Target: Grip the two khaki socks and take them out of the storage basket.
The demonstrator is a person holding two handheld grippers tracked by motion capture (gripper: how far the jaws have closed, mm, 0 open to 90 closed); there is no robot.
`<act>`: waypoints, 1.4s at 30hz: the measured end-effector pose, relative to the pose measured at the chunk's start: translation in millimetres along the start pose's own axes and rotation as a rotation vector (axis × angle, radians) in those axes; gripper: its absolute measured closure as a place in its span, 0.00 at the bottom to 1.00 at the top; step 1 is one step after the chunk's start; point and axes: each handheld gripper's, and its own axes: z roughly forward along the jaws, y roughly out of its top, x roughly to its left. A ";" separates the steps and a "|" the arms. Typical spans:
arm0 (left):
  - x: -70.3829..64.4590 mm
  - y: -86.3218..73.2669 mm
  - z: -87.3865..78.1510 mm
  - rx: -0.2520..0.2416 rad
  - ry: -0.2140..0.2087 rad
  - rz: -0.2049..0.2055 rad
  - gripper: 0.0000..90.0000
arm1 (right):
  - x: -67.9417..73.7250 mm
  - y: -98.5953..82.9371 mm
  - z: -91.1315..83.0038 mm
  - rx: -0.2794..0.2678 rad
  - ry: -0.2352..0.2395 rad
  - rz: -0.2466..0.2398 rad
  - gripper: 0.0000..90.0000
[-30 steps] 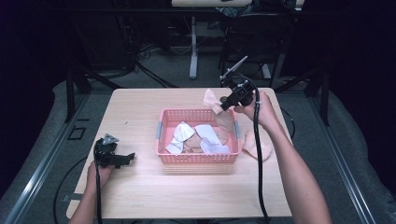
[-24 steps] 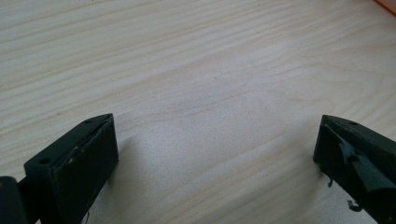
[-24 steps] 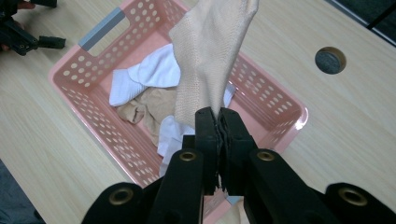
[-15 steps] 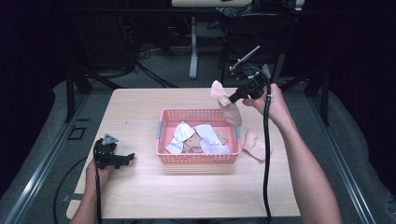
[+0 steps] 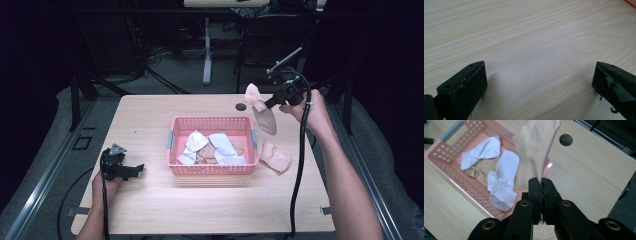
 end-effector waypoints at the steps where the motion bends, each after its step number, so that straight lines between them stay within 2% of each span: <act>1: 0.0 0.0 0.0 0.000 0.001 0.000 0.00 | -1.9 -1.7 -0.2 0.001 -0.003 0.002 0.97; 8: -0.1 0.1 0.0 0.000 0.002 0.000 0.00 | -19.0 -19.0 3.5 0.012 -0.035 0.042 0.97; 17: -0.2 0.1 0.1 0.001 0.003 -0.001 0.00 | -37.9 -44.4 20.5 0.043 -0.047 0.095 0.97; 21: -0.4 0.1 0.1 0.001 0.003 -0.003 0.00 | -44.0 -53.5 29.9 0.068 -0.056 0.097 0.97; 28: -0.5 0.2 0.1 0.001 0.004 -0.003 0.00 | -52.7 -69.5 59.1 0.104 -0.045 0.131 0.97; 33: -0.8 0.3 0.1 0.002 0.005 -0.005 0.00 | -56.4 -77.9 83.5 0.167 -0.032 0.142 0.97; 35: -0.9 0.2 0.2 0.001 0.005 -0.006 0.00 | -56.7 -81.1 92.6 0.173 -0.028 0.155 0.97; 38: -0.9 0.1 0.2 0.000 0.006 -0.006 0.00 | -57.0 -85.8 110.6 0.210 -0.019 0.156 0.97; 39: -0.8 0.2 0.3 -0.001 0.006 -0.005 0.00 | -56.4 -88.4 118.0 0.200 -0.015 0.172 0.97; 40: -1.0 0.1 0.3 -0.001 0.006 -0.008 0.00 | -57.8 -89.9 124.9 0.226 -0.016 0.167 0.96; 42: -0.9 0.2 0.3 -0.001 0.006 -0.005 0.00 | -58.1 -93.7 136.5 0.225 -0.006 0.187 0.96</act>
